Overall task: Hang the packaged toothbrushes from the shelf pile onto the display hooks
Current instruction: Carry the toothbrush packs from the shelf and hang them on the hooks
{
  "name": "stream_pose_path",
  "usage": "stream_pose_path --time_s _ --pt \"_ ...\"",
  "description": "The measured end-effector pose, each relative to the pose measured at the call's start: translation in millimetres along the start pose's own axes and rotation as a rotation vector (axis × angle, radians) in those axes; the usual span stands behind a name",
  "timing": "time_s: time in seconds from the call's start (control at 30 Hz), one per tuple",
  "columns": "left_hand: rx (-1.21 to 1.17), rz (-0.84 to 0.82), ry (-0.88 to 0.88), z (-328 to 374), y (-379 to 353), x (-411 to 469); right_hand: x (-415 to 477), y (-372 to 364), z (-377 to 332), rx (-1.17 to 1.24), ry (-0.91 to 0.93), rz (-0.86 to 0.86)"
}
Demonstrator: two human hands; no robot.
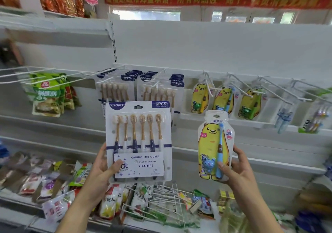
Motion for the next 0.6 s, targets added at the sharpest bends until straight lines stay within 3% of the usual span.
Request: stream_pose_path --time_s 0.6 --pt "0.022 -0.106 -0.031 17.5 -35.9 53.5 -7.0 20.8 -36.2 -0.023 0.098 0.149"
Point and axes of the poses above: each hand's wrist, its own x-axis towards the middle knuckle, its own y-axis out of the back of the hand, z = x × y, the point moved 4 cm from there along x, towards the middle knuckle, and after that the axes turned 7 degrees about z, right-handed, at the moved point
